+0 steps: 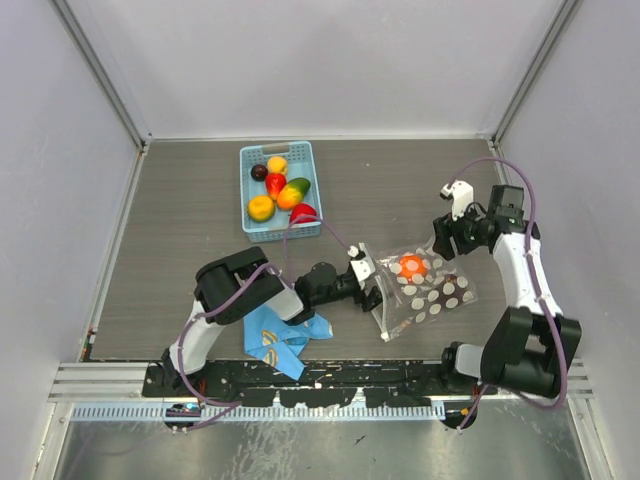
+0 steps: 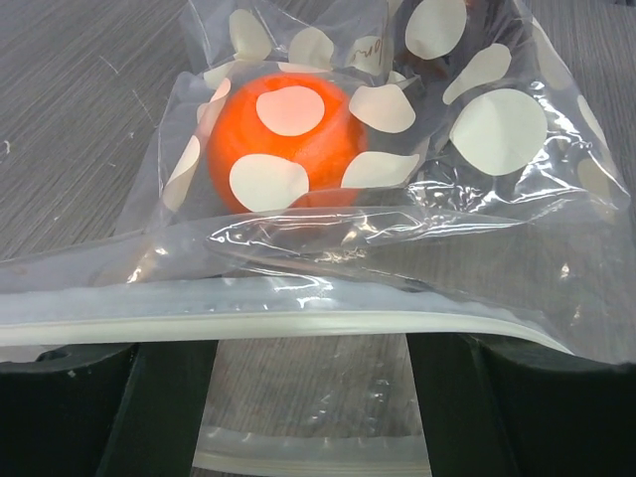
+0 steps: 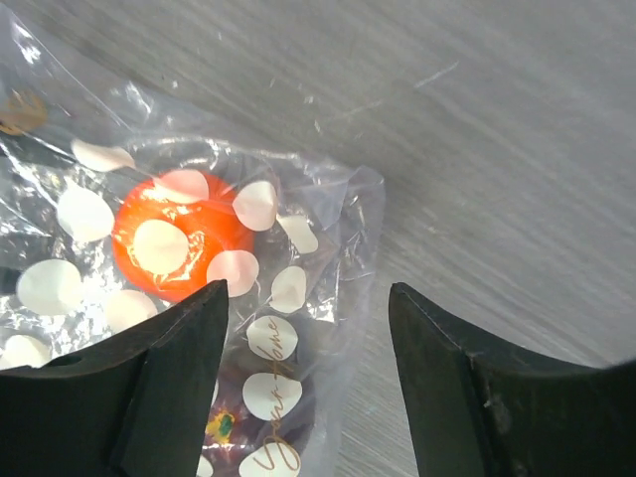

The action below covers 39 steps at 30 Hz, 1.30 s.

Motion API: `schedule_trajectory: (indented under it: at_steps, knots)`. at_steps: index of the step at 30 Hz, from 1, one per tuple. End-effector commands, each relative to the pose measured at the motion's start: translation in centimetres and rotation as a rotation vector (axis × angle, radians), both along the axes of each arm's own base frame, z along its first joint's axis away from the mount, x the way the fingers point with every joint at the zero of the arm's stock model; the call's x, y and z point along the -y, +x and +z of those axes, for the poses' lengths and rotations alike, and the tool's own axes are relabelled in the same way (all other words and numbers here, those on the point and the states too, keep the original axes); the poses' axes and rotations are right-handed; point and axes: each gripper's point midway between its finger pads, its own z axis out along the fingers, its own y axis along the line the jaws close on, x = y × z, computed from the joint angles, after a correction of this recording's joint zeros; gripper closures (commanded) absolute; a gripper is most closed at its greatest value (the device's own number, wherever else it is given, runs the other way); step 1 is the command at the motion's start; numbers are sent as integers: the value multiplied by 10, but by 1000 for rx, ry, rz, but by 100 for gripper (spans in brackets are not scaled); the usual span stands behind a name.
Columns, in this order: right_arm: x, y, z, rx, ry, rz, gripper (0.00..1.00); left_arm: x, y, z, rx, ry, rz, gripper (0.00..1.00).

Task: Open the zip-top bag and remove the fake food
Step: Pick up the fake fruit from the zipper food storage bag.

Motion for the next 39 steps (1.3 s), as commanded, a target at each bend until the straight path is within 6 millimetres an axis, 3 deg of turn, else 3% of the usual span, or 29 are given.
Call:
schedule_trajectory:
  at_steps: [1, 4, 12, 17, 24, 39]
  knots:
    - [-15, 7, 32, 134, 67, 30, 29, 11, 7, 22, 10, -82, 23, 26]
    - [-32, 7, 28, 108, 139, 49, 32, 13, 5, 22, 2, -89, 16, 25]
    - [-27, 19, -13, -25, 43, -44, 71, 15, 7, 21, -50, -105, 14, 23]
    - [-25, 12, -35, -116, 9, -36, 85, 14, 10, 19, -74, -105, 19, 22]
    - [-27, 4, -55, -206, -12, -4, 90, 17, 9, 18, -102, -100, 6, 20]
    - [-38, -6, -63, -250, 7, 59, 91, 25, 15, 4, -172, -30, 24, 13]
